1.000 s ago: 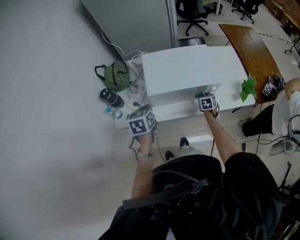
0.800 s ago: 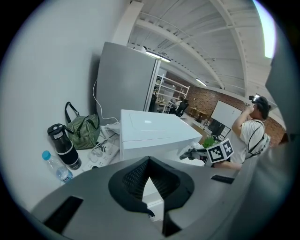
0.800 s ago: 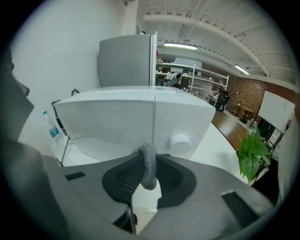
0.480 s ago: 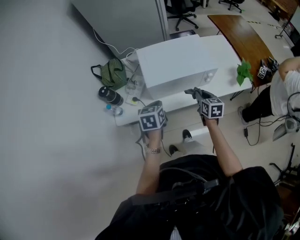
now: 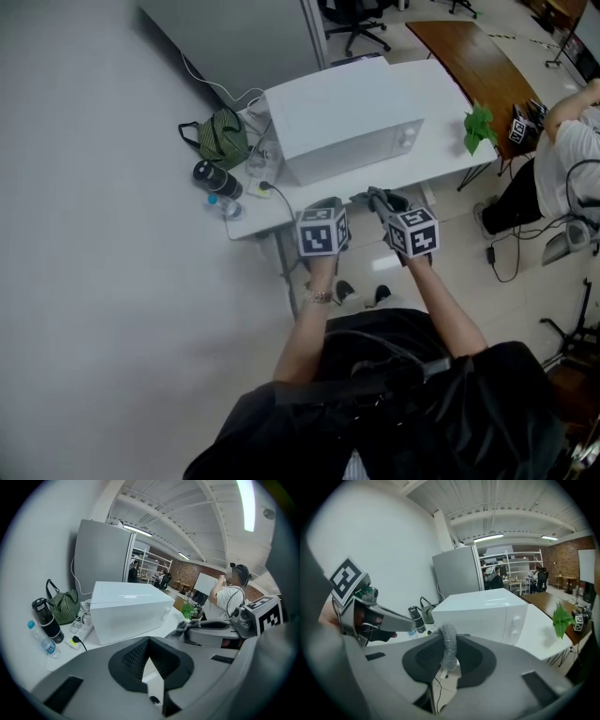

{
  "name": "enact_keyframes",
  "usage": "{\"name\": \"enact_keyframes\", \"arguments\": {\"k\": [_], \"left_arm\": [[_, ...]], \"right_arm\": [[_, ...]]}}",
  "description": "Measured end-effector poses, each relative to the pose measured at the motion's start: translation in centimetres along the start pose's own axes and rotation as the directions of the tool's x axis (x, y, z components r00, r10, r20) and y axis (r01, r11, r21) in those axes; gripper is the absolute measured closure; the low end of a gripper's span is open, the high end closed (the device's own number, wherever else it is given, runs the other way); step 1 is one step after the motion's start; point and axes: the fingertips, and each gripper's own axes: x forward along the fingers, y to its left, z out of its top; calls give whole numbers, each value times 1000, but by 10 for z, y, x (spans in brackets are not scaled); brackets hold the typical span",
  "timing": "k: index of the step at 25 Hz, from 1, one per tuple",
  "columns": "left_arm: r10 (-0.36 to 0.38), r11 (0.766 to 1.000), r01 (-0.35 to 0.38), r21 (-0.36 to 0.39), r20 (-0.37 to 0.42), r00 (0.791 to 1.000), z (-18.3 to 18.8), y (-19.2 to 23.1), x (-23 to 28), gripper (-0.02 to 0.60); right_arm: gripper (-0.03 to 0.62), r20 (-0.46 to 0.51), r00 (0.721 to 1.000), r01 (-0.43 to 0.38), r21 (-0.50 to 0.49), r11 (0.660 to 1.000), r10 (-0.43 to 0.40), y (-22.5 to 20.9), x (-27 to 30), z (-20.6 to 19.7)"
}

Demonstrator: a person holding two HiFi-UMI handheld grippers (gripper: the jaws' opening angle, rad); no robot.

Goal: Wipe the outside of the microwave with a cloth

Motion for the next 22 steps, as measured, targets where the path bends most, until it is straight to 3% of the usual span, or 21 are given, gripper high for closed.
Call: {"name": "enact_keyframes", "arguments": {"k": [6,15,22], "left_arm": [[73,997,-73,17,-19,997,-18,-23,-13,588],[110,994,-109,18,-51,993,-59,-81,-30,588],[148,989,-147,11,-48,988,-66,-88,-43,588]], "right_arm": [[528,-16,998,-63,-15,998,63,9,-22,-18],[528,-42,993,-115,-31,993,113,15,-61,-42],[528,-62,983,-177,-42,983,174,37,-69,-51]]}}
